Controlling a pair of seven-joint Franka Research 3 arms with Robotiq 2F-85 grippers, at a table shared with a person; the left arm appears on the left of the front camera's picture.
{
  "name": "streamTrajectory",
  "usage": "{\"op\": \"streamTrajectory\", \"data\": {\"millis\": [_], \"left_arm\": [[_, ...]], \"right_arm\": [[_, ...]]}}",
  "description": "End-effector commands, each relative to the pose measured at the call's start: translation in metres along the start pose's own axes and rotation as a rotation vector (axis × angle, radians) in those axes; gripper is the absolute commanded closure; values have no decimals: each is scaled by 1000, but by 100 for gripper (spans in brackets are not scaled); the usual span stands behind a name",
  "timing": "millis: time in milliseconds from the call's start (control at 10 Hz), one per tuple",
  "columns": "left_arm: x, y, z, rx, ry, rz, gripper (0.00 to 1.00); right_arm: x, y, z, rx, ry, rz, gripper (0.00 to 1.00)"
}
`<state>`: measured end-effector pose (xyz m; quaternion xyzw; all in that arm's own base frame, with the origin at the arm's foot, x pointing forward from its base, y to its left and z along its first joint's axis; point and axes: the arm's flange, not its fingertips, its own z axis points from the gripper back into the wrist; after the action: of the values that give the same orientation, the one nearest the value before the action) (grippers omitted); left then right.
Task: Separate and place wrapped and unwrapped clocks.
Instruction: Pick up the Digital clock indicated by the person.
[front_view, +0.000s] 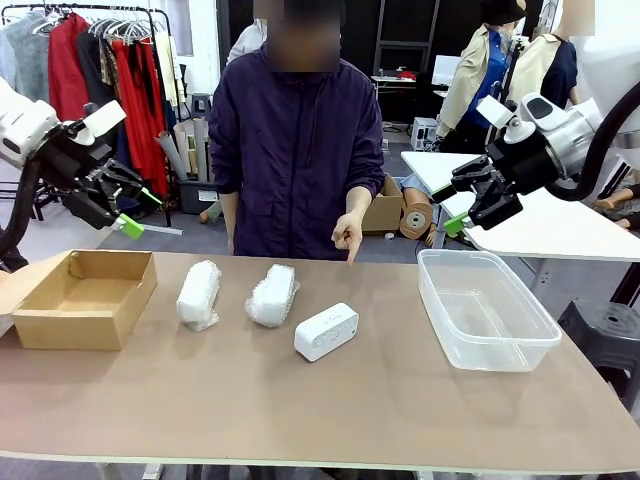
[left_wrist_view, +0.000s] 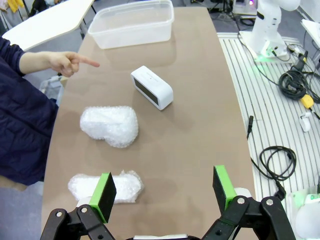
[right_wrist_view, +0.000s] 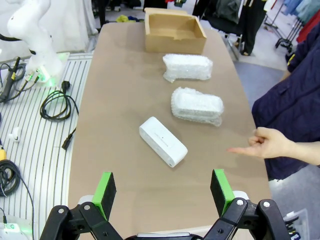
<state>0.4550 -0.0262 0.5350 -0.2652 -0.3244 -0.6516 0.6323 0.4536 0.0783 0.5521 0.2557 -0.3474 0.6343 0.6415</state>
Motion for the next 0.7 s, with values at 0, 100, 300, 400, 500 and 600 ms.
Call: {"op": "streamTrajectory", "data": {"millis": [0,100,300,400,500,600], "left_arm": [[0,-1,1,-2,-14,-2,0],[0,-1,1,-2,-14,-2,0],[0,-1,1,-2,-14,-2,0],[0,-1,1,-2,-14,-2,0],[0,-1,1,-2,-14,-2,0],[0,-1,1,-2,-14,-2,0]], "right_arm": [[2,0,1,1,-7,-1,0],[2,0,1,1,-7,-1,0],[2,0,1,1,-7,-1,0],[2,0,1,1,-7,-1,0],[2,0,1,1,-7,-1,0],[2,0,1,1,-7,-1,0]]}}
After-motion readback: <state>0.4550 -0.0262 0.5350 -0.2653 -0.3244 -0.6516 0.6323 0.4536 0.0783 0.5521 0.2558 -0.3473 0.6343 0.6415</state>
